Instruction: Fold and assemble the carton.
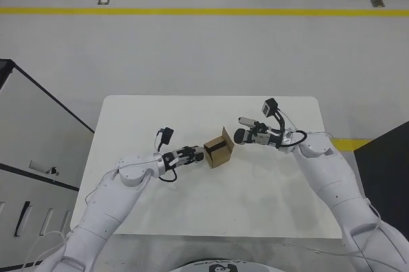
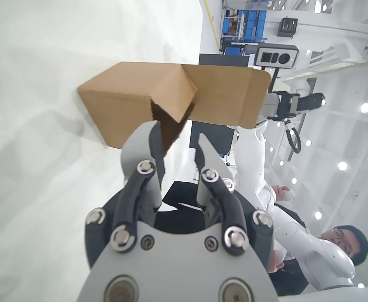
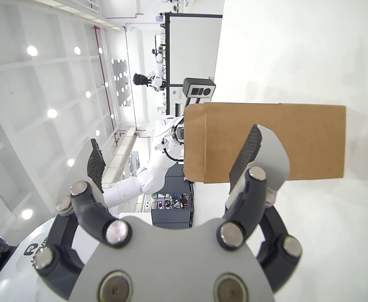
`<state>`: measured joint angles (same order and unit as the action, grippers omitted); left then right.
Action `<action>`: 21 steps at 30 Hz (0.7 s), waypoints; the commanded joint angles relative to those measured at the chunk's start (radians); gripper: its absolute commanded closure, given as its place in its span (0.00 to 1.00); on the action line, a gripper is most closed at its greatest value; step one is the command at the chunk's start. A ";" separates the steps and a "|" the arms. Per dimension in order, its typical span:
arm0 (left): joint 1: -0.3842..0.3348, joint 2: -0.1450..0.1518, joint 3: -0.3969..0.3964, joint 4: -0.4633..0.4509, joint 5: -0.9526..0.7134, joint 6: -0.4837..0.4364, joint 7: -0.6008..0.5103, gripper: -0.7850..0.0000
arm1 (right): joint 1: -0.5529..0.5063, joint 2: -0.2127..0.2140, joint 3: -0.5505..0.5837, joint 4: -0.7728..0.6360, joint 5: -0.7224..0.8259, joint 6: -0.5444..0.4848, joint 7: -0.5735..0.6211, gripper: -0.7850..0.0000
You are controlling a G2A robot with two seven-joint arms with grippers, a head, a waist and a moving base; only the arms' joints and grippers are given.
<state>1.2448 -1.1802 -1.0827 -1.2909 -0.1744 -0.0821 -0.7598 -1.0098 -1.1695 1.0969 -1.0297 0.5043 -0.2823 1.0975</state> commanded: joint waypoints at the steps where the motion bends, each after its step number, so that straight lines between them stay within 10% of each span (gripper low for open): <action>1: -0.008 -0.003 0.010 0.034 -0.007 0.001 -0.002 1.00 | 0.000 0.000 0.000 0.000 0.000 0.000 0.000 0.00; 21: -0.036 -0.026 0.086 0.066 0.020 0.037 0.052 1.00 | 0.000 0.000 0.000 0.000 0.000 0.000 0.000 0.00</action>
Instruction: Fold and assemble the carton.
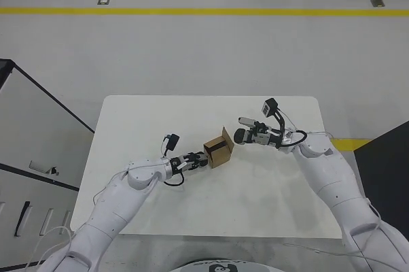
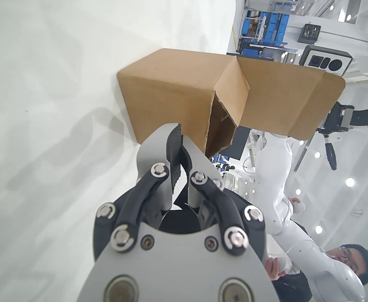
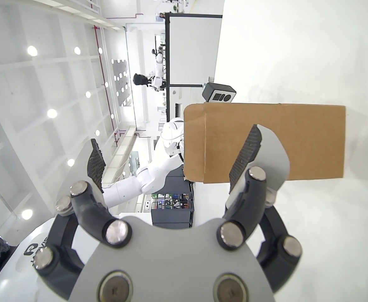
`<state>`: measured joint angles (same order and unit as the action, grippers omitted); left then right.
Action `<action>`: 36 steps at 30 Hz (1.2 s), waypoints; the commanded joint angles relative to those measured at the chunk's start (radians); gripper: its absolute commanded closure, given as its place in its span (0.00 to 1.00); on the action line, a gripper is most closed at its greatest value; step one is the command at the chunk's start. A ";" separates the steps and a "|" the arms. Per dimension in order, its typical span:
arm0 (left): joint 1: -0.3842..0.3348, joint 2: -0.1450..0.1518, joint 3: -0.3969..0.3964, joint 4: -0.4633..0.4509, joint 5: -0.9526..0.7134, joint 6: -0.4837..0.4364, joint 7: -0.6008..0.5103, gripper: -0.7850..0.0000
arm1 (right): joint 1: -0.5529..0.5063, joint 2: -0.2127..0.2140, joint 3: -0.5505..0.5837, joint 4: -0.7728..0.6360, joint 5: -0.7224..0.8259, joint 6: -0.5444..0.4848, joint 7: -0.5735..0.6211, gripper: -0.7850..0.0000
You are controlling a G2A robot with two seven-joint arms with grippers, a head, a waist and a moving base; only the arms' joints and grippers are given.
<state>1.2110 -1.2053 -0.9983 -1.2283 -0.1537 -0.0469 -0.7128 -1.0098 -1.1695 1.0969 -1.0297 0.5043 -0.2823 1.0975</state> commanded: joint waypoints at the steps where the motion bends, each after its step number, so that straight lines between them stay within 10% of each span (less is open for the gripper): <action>1: -0.004 -0.002 0.003 0.005 0.001 0.001 0.007 1.00 | 0.000 0.000 0.000 0.000 0.000 0.000 0.000 0.00; 9: -0.005 -0.002 0.004 0.006 0.002 0.002 0.008 1.00 | -0.005 0.001 -0.003 -0.022 -0.028 -0.009 -0.015 0.00; 23: -0.005 -0.002 0.004 0.006 0.002 0.002 0.008 1.00 | 0.138 0.038 -0.063 -0.299 -0.650 0.211 0.043 0.00; 36: -0.005 -0.002 0.004 0.006 0.002 0.002 0.008 1.00 | 0.121 0.045 0.006 -0.184 -0.468 0.177 0.085 0.00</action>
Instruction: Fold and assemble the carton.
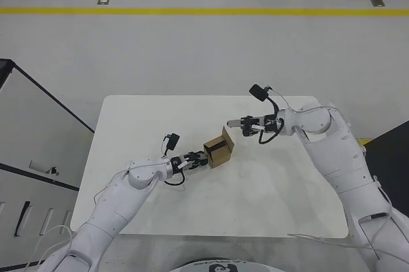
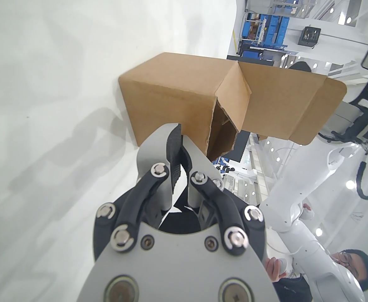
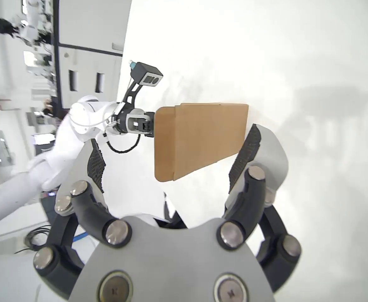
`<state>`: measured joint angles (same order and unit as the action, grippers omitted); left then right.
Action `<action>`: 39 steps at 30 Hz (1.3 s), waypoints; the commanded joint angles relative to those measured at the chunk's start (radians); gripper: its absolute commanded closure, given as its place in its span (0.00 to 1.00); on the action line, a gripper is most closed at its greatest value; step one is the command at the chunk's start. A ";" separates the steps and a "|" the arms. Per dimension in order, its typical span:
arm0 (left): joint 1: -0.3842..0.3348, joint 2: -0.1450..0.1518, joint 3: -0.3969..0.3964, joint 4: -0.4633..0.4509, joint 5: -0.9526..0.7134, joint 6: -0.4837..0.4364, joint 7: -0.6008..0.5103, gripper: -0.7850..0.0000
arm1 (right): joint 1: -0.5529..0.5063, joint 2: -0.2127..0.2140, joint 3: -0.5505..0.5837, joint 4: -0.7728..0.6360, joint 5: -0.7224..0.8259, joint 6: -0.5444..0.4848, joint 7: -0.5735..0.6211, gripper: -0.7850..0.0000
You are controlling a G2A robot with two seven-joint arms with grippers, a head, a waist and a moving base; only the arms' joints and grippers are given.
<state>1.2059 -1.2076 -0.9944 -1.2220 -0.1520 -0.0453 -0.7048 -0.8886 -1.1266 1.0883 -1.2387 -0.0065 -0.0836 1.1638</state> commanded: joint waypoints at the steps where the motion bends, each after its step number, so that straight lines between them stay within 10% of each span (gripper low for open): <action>1: 0.000 0.000 0.000 0.000 0.000 0.000 0.000 1.00 | 0.001 0.004 0.025 0.043 0.064 -0.037 0.034 0.00; 5: 0.000 0.000 0.000 0.000 0.000 0.000 0.000 1.00 | 0.005 0.009 0.040 0.104 0.102 -0.079 0.070 0.00; 8: 0.000 0.000 0.000 0.000 0.000 0.000 0.000 1.00 | 0.017 0.007 0.017 0.131 0.068 -0.079 0.065 0.31; 14: 0.000 0.000 0.000 0.000 0.000 0.000 0.000 1.00 | 0.059 -0.008 -0.050 0.152 0.014 -0.080 0.039 0.49; 39: 0.000 0.000 0.000 0.000 0.000 0.000 0.000 1.00 | 0.136 -0.039 -0.208 0.055 -0.166 -0.040 0.042 0.62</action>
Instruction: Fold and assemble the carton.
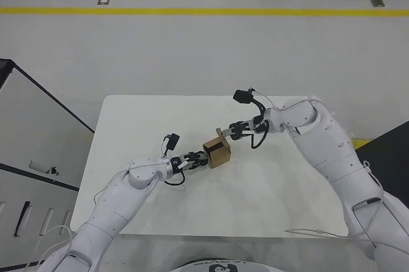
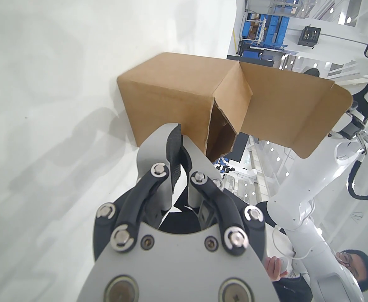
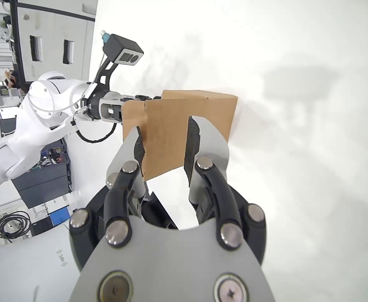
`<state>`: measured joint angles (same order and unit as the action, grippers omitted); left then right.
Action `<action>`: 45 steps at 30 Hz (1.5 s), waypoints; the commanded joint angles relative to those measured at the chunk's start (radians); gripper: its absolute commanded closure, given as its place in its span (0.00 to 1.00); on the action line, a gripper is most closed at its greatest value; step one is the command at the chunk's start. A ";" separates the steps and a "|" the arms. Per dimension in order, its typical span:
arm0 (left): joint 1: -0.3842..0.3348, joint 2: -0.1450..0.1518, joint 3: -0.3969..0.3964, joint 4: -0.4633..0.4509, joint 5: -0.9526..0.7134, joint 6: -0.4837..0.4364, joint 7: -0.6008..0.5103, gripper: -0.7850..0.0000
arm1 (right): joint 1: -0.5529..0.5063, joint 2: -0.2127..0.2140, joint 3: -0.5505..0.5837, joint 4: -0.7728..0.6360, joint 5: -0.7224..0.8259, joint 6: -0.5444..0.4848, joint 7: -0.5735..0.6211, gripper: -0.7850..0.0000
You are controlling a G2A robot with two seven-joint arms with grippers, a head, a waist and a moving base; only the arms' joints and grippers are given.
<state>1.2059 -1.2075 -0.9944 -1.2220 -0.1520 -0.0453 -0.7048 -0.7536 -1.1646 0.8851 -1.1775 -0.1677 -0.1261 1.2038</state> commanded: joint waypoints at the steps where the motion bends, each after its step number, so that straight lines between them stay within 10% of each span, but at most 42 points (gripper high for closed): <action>1: 0.000 0.000 0.000 0.000 0.000 0.000 0.000 1.00 | 0.002 -0.001 -0.010 -0.010 -0.012 0.006 0.004 0.62; 21: 0.000 0.000 0.000 0.000 0.000 0.000 0.000 1.00 | 0.040 -0.022 -0.098 -0.061 -0.125 0.067 0.016 0.88; 45: 0.000 0.000 0.000 0.000 0.000 0.000 0.000 1.00 | 0.104 -0.063 -0.231 -0.110 -0.301 0.114 0.061 0.89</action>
<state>1.2059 -1.2075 -0.9944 -1.2220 -0.1520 -0.0453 -0.7048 -0.6524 -1.2262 0.6596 -1.2841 -0.4587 -0.0142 1.2634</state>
